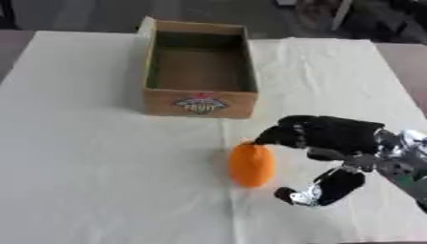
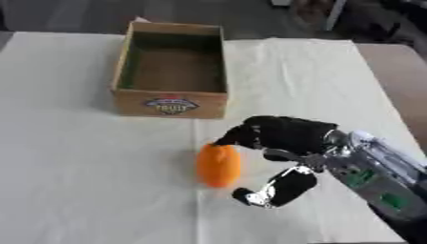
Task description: Pick up objects on the table and place them in the box.
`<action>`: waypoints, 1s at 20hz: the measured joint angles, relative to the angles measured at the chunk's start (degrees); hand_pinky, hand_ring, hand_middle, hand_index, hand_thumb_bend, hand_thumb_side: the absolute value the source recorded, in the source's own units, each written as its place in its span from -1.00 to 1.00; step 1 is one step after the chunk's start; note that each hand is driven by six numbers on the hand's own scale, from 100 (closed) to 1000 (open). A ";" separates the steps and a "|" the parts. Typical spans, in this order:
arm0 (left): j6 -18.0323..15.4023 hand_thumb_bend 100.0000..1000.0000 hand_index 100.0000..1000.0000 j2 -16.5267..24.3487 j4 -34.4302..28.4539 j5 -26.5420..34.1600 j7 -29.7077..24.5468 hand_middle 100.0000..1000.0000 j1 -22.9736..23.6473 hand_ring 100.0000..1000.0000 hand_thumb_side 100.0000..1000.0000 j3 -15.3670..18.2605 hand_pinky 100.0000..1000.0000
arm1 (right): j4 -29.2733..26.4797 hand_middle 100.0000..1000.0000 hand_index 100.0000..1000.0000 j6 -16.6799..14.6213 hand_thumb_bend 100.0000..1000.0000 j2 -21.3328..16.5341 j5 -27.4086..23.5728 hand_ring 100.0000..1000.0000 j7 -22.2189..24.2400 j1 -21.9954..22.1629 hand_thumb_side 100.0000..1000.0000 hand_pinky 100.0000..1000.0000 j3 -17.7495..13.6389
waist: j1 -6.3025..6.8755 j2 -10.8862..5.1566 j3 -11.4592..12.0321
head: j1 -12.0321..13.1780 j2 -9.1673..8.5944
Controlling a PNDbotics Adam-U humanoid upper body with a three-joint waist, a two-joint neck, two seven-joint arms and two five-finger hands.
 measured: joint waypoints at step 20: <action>-0.14 -1.00 0.10 -0.96 0.00 -0.55 -1.65 -0.10 0.00 -0.13 0.26 -0.03 -0.30 | 0.00 0.74 1.00 5.20 -0.26 3.33 3.87 0.74 5.87 -1.92 0.42 0.91 0.45 | -0.14 1.22 0.28 | -1.14 -0.49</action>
